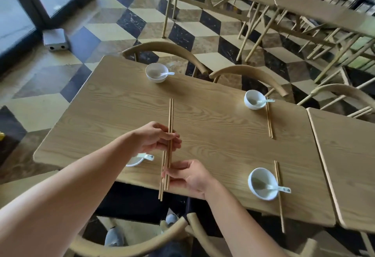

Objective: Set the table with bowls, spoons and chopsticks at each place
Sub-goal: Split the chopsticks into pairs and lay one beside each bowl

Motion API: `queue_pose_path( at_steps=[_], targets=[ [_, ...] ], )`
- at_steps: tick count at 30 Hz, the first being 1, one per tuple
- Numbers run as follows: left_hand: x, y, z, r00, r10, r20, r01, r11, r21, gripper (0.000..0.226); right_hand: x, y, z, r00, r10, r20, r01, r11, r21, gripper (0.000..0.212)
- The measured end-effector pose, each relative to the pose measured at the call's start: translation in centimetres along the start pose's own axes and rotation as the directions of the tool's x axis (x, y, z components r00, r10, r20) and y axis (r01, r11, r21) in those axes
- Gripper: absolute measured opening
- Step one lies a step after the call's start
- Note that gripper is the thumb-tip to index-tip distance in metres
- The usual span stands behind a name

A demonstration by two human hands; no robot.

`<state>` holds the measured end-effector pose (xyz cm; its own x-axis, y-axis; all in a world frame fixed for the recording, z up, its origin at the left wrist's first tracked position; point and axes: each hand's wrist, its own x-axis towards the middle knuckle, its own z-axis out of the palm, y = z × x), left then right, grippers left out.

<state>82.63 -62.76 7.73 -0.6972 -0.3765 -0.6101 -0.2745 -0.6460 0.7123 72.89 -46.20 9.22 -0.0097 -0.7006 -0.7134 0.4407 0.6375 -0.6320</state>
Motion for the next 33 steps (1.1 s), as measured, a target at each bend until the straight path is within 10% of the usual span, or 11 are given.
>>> queue_pose_path(
  at_steps=[33],
  targets=[
    [29.6,7.4,-10.0,0.871,0.005,-0.491,0.08,0.985,0.152,0.023,32.8,-17.2,-8.6,0.956,0.081,-0.283,-0.141,0.97,-0.199,0.007]
  ],
)
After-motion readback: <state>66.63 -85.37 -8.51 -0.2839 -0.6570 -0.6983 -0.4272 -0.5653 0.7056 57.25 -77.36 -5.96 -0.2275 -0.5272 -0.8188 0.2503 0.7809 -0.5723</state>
